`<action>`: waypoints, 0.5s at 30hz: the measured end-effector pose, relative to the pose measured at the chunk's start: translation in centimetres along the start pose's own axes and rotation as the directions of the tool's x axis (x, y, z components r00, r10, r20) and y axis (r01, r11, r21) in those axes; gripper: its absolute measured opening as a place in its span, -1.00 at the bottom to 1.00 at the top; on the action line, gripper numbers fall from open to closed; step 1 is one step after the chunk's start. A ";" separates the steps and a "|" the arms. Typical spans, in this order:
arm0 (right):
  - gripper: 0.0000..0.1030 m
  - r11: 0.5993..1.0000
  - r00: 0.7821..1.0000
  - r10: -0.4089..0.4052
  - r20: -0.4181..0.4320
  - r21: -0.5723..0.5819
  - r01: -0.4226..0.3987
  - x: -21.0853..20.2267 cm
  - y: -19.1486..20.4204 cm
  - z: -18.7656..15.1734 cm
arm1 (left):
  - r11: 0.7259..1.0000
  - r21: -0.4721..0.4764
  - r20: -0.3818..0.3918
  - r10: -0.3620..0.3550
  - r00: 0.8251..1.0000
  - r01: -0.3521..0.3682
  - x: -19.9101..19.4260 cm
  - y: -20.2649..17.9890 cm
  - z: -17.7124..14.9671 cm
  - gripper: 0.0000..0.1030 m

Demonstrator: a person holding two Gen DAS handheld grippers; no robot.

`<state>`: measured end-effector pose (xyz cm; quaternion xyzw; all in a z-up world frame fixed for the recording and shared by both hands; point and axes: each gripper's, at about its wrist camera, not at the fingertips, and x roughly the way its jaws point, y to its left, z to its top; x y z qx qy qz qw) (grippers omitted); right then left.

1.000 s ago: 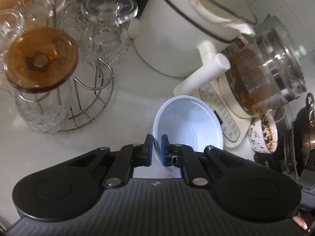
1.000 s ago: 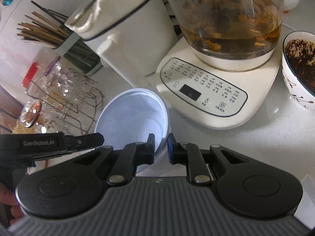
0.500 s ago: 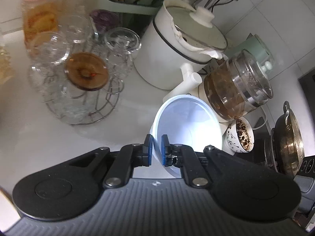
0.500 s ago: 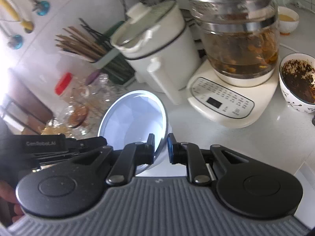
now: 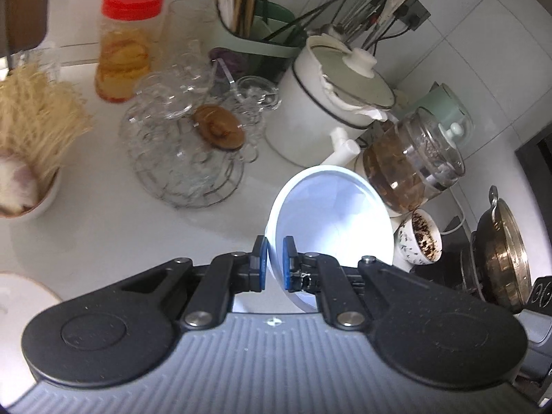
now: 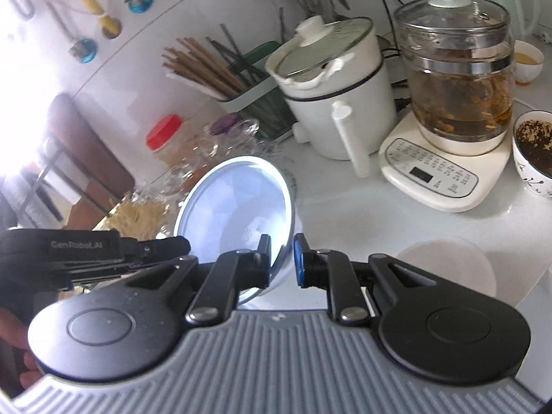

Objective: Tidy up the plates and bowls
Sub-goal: 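Carry the second light-blue bowl into the first one and open both grippers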

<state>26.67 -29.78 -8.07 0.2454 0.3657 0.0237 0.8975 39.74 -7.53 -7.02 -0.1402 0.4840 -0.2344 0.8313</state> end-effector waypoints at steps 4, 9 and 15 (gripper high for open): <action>-0.68 1.000 0.999 0.021 -0.032 -0.006 -0.021 0.2 1.0 -1.3 | 1.000 -0.027 0.014 0.014 1.000 -0.014 -1.6 1.5 -1.7 -0.80; -0.68 0.999 0.997 0.030 -0.076 -0.039 -0.033 0.6 2.5 -2.9 | 0.997 -0.068 0.021 0.035 0.999 -0.034 -3.1 3.3 -3.7 -0.79; -0.66 0.997 0.989 0.013 -0.149 -0.069 -0.023 2.2 3.7 -4.4 | 0.990 -0.134 0.003 0.055 0.998 -0.054 -3.4 5.6 -5.7 -0.80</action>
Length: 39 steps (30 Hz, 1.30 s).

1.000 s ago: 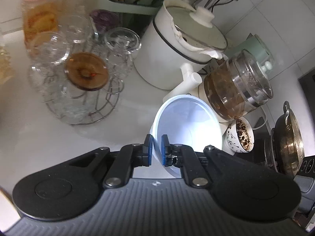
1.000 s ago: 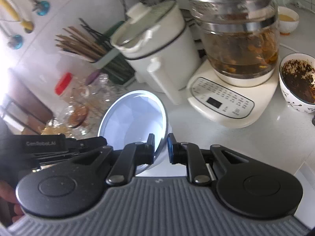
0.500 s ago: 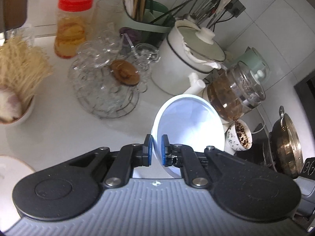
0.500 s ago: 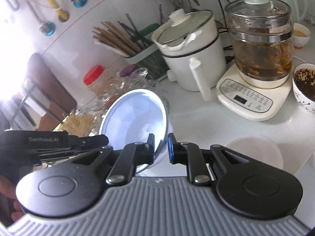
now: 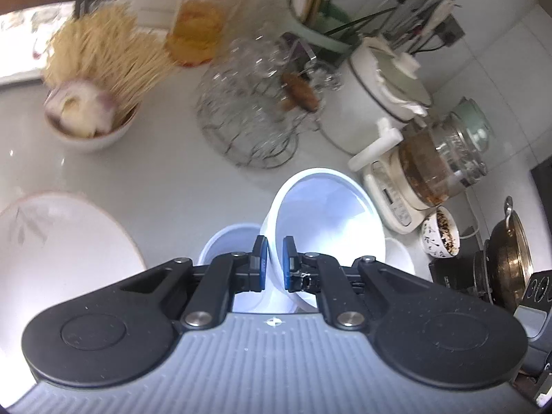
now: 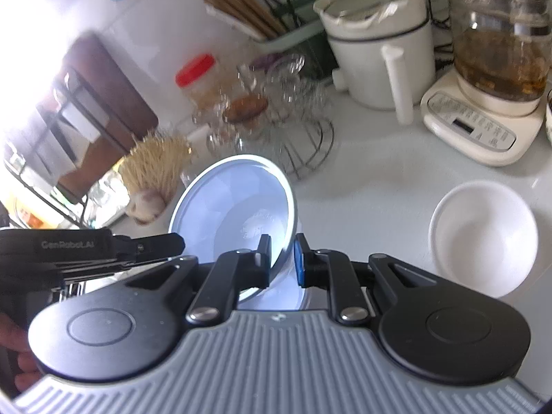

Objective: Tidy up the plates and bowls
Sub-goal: 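Carry the second light-blue bowl into the first one and open both grippers, then move both grippers to the white ceramic bowl near the kettle base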

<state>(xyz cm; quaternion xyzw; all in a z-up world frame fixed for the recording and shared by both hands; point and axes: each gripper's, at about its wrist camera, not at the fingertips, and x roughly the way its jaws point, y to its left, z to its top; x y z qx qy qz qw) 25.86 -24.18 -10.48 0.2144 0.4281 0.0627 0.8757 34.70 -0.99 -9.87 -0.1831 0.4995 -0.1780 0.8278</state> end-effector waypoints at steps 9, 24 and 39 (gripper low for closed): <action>-0.65 1.000 0.995 -0.018 -0.095 -0.021 0.016 2.7 0.4 -1.4 | 0.996 -0.069 -0.053 0.051 0.997 -0.054 1.7 2.5 -1.5 -0.79; -0.64 0.999 0.991 -0.032 -0.131 -0.011 0.031 3.6 0.3 -1.7 | 0.996 -0.040 -0.087 0.076 0.993 -0.080 2.3 2.5 -1.9 -0.77; 0.05 0.999 0.999 -0.047 0.019 -0.009 0.047 -0.4 1.8 -1.7 | 0.997 0.055 -0.021 0.058 0.998 -0.057 -0.7 2.1 -2.0 -0.23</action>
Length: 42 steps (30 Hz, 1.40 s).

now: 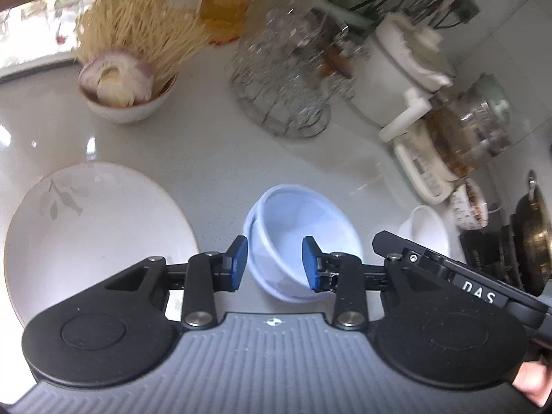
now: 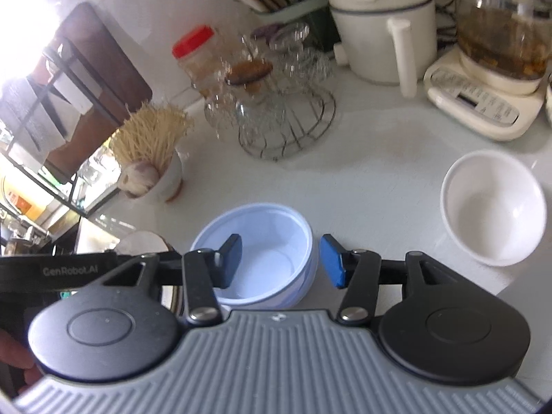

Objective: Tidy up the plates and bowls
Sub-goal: 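Move both grippers to the white ceramic bowl near the kettle base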

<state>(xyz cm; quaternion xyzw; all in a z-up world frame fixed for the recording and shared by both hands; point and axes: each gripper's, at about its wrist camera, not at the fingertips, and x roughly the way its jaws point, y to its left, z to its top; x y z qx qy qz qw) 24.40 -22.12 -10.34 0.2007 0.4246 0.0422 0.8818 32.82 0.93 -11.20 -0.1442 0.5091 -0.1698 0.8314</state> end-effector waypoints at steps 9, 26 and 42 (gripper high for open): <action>0.05 0.999 0.985 -0.050 0.163 -0.001 0.051 -5.4 1.4 -0.7 | 0.989 0.145 0.133 -0.062 0.989 0.042 -5.0 -3.0 -0.4 -0.23; 0.05 0.983 0.933 -0.185 0.308 0.049 0.179 -12.2 3.0 -5.4 | 0.957 0.278 0.147 -0.133 0.980 0.088 -10.1 -6.2 -3.2 -0.23; 0.05 0.964 0.940 -0.250 0.230 0.145 0.221 -11.7 -6.7 -2.3 | 0.967 0.232 0.068 -0.124 0.990 0.106 -3.9 -12.5 -2.1 -0.23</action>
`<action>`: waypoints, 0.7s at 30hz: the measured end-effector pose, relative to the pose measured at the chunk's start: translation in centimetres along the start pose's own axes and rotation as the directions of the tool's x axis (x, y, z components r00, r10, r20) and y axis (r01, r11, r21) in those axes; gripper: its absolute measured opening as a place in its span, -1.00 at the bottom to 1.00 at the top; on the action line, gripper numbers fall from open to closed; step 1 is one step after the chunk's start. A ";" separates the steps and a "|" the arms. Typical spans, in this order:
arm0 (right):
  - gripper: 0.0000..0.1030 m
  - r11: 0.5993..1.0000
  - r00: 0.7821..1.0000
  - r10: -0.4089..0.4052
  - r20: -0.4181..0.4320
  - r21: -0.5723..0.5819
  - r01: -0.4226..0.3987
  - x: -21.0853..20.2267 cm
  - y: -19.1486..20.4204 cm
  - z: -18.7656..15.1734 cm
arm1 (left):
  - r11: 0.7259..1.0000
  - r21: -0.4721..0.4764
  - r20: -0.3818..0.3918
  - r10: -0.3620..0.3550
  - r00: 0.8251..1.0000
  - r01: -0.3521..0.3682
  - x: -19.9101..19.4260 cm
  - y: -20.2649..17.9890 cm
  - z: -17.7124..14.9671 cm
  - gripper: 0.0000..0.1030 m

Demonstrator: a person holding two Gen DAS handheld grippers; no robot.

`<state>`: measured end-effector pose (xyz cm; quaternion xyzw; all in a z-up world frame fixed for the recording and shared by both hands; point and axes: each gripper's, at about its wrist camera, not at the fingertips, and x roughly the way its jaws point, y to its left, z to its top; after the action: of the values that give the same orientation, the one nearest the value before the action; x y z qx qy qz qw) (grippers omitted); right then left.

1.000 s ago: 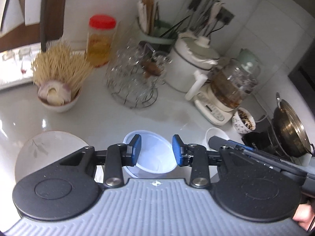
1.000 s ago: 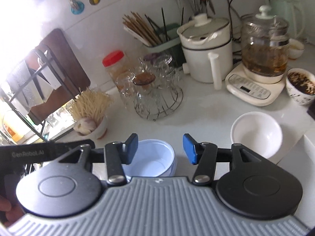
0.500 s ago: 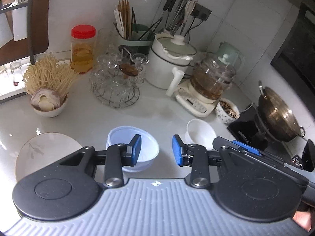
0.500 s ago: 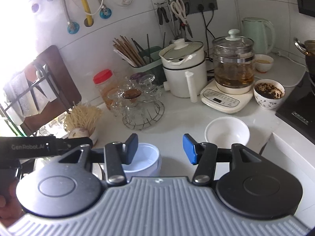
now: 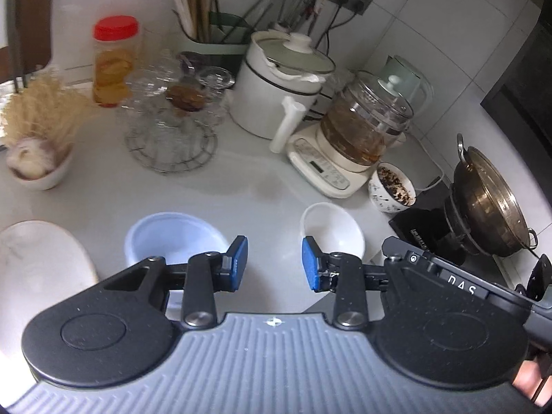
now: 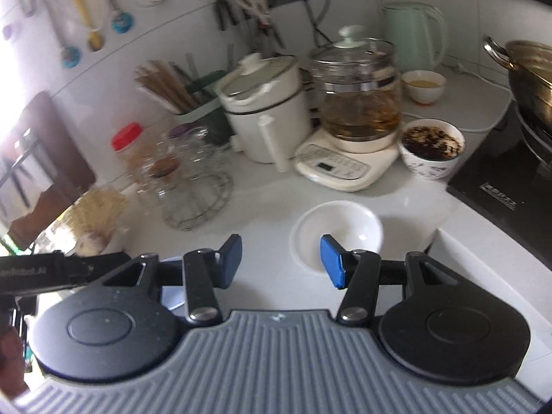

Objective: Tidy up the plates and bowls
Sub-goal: 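Move both grippers to the white ceramic bowl near the kettle base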

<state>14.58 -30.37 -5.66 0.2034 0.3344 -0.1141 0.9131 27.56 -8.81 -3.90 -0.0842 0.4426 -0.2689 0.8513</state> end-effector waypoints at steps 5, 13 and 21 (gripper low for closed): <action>0.05 1.000 1.000 -0.008 -0.014 0.029 0.008 1.5 -3.5 1.3 | 1.000 -0.017 -0.030 -0.014 0.999 0.013 3.7 -2.1 1.4 -0.23; 0.05 0.994 0.999 -0.022 -0.047 0.105 0.027 5.4 -8.3 3.1 | 1.000 -0.015 -0.100 0.002 0.995 -0.004 10.7 -3.8 3.4 -0.23; 0.05 0.989 0.986 0.052 -0.159 0.147 -0.029 10.3 -12.1 4.4 | 0.999 -0.037 -0.184 0.017 0.983 -0.024 17.3 -4.6 3.8 -0.23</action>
<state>20.61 -43.86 -12.93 0.2842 0.3944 -0.1024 0.8679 36.82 -22.20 -12.16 -0.0712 0.5254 -0.2578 0.8077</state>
